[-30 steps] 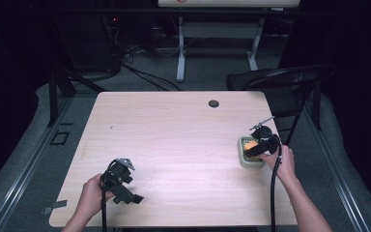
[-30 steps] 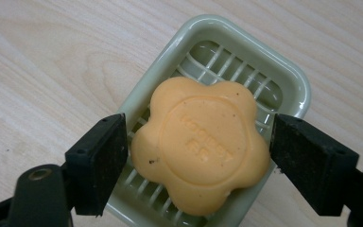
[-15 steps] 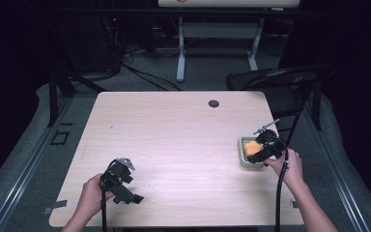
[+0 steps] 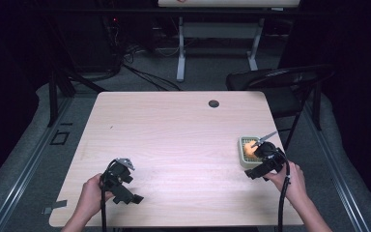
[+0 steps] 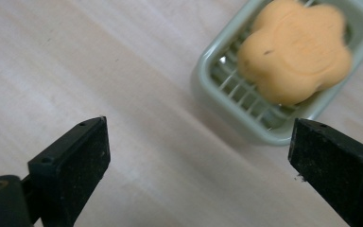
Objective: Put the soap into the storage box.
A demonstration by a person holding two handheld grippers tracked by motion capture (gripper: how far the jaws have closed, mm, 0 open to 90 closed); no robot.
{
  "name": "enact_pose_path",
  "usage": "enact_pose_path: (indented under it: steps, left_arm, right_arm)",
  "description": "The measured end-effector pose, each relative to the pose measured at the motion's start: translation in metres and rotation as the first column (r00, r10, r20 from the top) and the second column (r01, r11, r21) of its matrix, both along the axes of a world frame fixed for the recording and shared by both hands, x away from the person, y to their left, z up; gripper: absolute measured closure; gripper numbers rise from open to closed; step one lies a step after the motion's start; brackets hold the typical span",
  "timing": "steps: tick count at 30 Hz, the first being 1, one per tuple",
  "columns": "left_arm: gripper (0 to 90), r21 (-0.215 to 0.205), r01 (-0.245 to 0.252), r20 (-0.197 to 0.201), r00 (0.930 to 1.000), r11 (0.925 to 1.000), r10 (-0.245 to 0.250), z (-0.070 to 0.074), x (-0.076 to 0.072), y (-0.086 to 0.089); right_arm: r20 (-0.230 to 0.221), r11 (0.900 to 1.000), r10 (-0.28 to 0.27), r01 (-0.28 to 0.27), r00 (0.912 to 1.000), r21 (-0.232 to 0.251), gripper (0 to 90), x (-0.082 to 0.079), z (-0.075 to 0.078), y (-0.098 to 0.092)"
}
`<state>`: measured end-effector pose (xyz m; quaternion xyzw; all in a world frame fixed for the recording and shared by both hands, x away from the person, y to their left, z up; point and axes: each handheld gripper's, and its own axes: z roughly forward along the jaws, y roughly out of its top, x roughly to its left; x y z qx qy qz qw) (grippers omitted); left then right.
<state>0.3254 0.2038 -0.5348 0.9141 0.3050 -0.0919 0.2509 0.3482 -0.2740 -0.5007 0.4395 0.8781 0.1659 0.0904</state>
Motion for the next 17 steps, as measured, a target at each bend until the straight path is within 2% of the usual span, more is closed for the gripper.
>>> enact_pose_path:
  steps: [3,8,9,11,12,13,14,16,17]
  left_arm:
    - [0.9,0.001,-0.001,0.0,1.0,1.0,0.001,0.0,0.0,0.0]
    - [0.9,0.006,0.002,0.0,1.0,1.0,-0.002,0.0,0.0,0.0]
    - [0.8,0.012,-0.006,0.01,0.9999,0.9999,0.006,0.0,0.0,-0.001]
    - [0.8,0.012,-0.008,0.01,0.9999,0.9999,0.008,0.0,0.0,-0.001]
    - [0.9,0.014,-0.006,0.01,0.9999,0.9999,0.006,0.0,0.0,-0.001]
    - [0.9,0.015,-0.007,0.009,0.9999,0.9999,0.007,0.0,0.0,-0.001]
    - [0.8,0.008,0.001,-0.002,1.0,1.0,-0.001,0.0,0.001,-0.001]
    - [0.8,0.008,0.0,-0.002,1.0,1.0,0.0,0.0,0.001,-0.001]
    - [0.9,0.008,-0.002,-0.003,1.0,1.0,0.002,0.0,0.002,-0.001]
  right_arm:
    - [-0.012,1.0,0.007,-0.007,0.9999,0.007,5.2,-0.011,-0.005,0.002]
    - [-0.029,0.998,0.044,-0.045,0.9986,-0.035,4.1,-0.028,-0.014,0.005]
    - [-0.034,0.998,0.049,-0.051,0.9982,-0.043,4.1,-0.031,-0.015,0.004]
    - [-0.031,0.997,0.054,-0.055,0.9981,-0.047,4.0,-0.035,-0.017,0.003]
    - [-0.019,0.999,0.042,-0.043,0.9989,-0.025,3.6,-0.037,-0.02,0.003]
    - [-0.025,0.997,0.055,-0.057,0.9981,-0.056,3.4,-0.037,-0.019,0.001]
    - [-0.022,0.998,0.048,-0.049,0.9986,-0.048,3.0,-0.038,-0.02,0.0]
    - [-0.024,0.997,0.049,-0.051,0.9985,-0.06,2.3,-0.038,-0.02,-0.003]
    - [-0.016,0.998,0.045,-0.045,0.9989,-0.048,2.3,-0.038,-0.021,-0.004]
